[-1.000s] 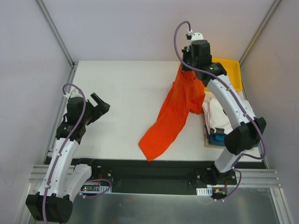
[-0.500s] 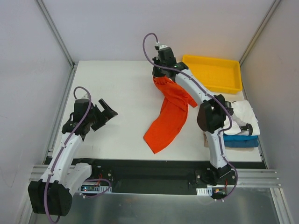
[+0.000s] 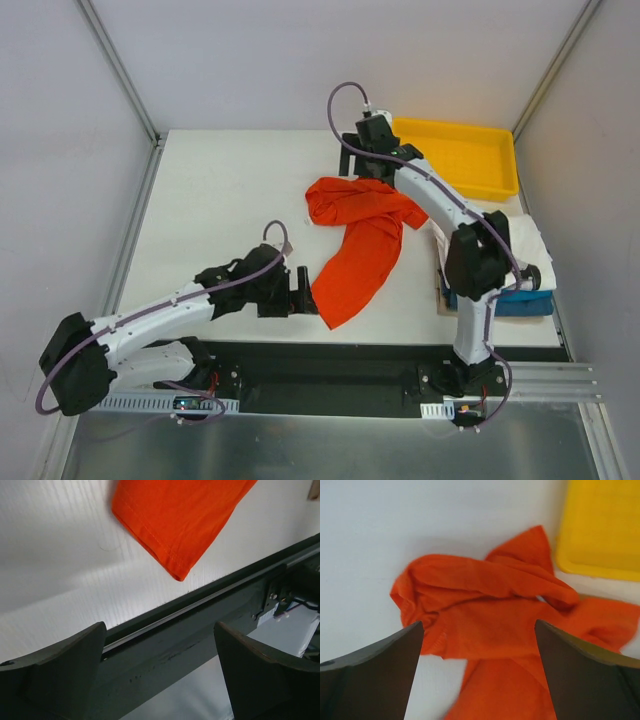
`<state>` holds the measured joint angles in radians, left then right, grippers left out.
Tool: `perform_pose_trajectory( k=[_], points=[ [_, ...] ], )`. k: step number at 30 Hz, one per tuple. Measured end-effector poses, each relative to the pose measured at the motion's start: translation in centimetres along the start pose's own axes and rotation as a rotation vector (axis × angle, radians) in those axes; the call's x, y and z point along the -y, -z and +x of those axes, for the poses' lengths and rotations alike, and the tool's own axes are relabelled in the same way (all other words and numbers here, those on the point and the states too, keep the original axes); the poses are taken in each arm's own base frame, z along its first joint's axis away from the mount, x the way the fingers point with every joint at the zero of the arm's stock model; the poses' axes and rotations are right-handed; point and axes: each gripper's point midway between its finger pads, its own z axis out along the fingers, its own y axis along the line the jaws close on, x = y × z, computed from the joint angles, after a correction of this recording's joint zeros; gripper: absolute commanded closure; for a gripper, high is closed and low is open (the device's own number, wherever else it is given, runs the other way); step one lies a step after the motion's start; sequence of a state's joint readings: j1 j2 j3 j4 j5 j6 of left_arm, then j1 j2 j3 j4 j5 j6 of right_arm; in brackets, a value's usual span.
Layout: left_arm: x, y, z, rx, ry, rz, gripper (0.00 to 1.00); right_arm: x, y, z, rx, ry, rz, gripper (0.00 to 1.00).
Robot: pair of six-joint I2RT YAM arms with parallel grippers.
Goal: Fold and stack the t-shirts
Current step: Move the tshirt to the center of the board, then flatten out the tshirt
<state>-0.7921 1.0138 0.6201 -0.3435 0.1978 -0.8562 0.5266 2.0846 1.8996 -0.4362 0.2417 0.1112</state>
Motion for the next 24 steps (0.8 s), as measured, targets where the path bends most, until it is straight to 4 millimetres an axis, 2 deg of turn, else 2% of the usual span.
perform_pose_trajectory(
  k=[1,2,5,8,10,13,17,20,21,24],
  points=[
    [0.2,-0.6,1.0,-0.034,-0.018,-0.008,0.18,1.3,1.6,0.0,0.006,-0.004,0.026,0.03],
    [0.2,-1.2,1.9,-0.065,-0.03,-0.024,0.26,2.4,3.3,0.1,0.013,-0.008,0.048,0.03],
    [0.4,-2.8,3.7,-0.145,-0.064,-0.065,0.32,5.5,8.6,-0.8,0.077,-0.048,0.086,0.03],
    [1.4,-4.5,4.5,-0.196,-0.1,-0.079,0.36,8.4,13.9,-1.8,0.167,-0.116,0.108,0.03],
    [2.5,-5.9,4.7,-0.224,-0.117,-0.083,0.4,10.5,16.3,-2.0,0.212,-0.163,0.137,0.03],
    [3.1,-7.4,5.0,-0.244,-0.128,-0.096,0.44,13.0,18.4,-0.6,0.238,-0.2,0.185,0.03],
    [3.2,-8.8,5.0,-0.25,-0.13,-0.124,0.51,14.5,19.1,2.4,0.204,-0.197,0.233,0.03],
    [3.0,-9.7,5.0,-0.253,-0.123,-0.148,0.6,15.6,19.5,3.7,0.194,-0.196,0.271,0.03],
    [2.9,-10.0,5.0,-0.256,-0.121,-0.155,0.64,15.9,19.8,3.9,0.195,-0.198,0.281,0.03],
    [3.3,-10.9,4.9,-0.26,-0.108,-0.16,0.87,16.9,20.7,4.2,0.211,-0.206,0.307,0.03]
  ],
)
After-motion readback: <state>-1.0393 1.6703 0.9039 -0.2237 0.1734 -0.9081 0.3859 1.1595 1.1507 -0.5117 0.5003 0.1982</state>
